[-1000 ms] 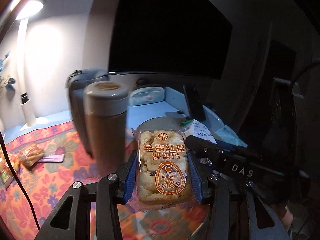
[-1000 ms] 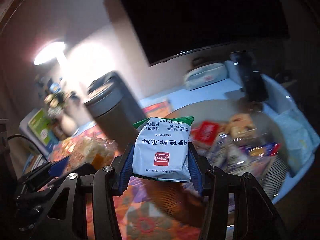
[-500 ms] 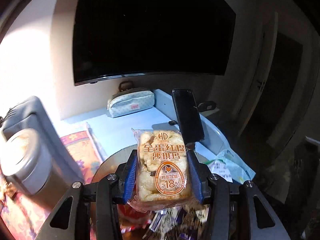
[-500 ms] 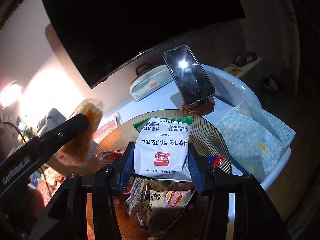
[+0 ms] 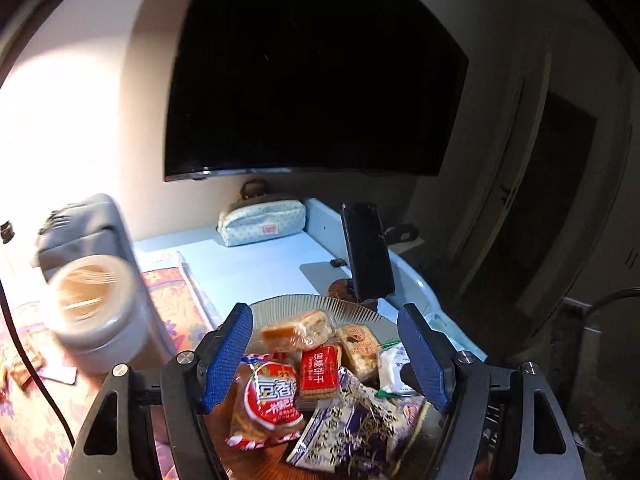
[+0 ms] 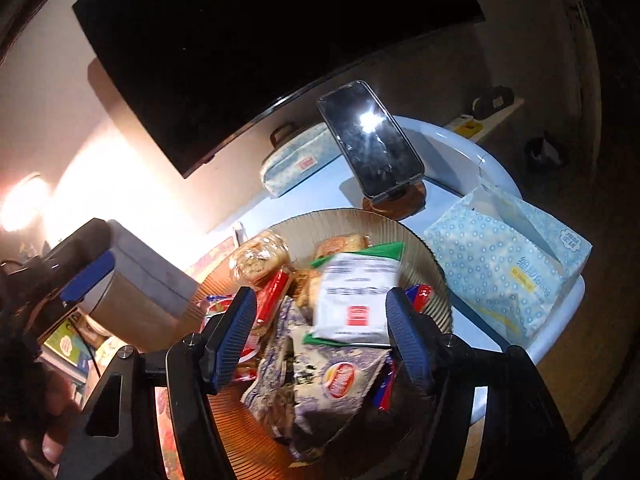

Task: Organize snacks
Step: 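Move both tools back over the remaining snacks on the quilt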

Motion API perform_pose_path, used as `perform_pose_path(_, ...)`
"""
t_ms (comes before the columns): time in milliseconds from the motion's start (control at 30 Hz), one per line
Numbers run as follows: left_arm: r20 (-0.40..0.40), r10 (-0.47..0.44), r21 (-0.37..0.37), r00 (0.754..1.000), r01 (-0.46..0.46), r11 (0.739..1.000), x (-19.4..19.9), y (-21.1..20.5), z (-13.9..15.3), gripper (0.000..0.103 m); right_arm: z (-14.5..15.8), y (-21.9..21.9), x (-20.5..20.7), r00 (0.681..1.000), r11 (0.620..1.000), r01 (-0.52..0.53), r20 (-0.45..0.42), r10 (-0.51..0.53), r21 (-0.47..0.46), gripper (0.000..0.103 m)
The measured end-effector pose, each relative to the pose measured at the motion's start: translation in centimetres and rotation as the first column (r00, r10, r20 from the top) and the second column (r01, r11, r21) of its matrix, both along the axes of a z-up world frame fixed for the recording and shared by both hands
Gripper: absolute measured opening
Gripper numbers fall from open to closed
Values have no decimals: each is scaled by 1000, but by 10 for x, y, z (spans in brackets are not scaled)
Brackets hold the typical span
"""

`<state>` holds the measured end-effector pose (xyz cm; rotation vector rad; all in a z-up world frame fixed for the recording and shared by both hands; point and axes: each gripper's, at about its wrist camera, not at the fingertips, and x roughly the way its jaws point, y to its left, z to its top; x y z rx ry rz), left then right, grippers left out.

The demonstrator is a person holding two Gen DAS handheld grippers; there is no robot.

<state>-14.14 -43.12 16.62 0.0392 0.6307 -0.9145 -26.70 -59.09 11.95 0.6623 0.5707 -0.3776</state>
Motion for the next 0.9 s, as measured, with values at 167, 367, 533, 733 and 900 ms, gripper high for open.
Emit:
perform_pose_path(167,27,41,-71,999,-39,997,-10,55,20,73,9,31,11,997,996,-81,2,81,-40,67)
perform_pose_path(367,46,157,-89,986,-153,984,-8,123,28,73,17,83,34,979,974,-204,-9,204,-98,67)
perform_pose_path(533,32,325,-83,945,-321,943,8,193,20,73,22,137,56,940,932,-339,-14,340,-127,67)
perform_pose_path(733,-15,516,-62,856,-516,854,36,288,2,73,17,211,89,872,858,-488,-62,485,-158,67)
perform_pose_path(900,-33,648,5,761,-648,761,56,361,-30,73,-12,263,123,813,807,-582,-108,573,-98,67)
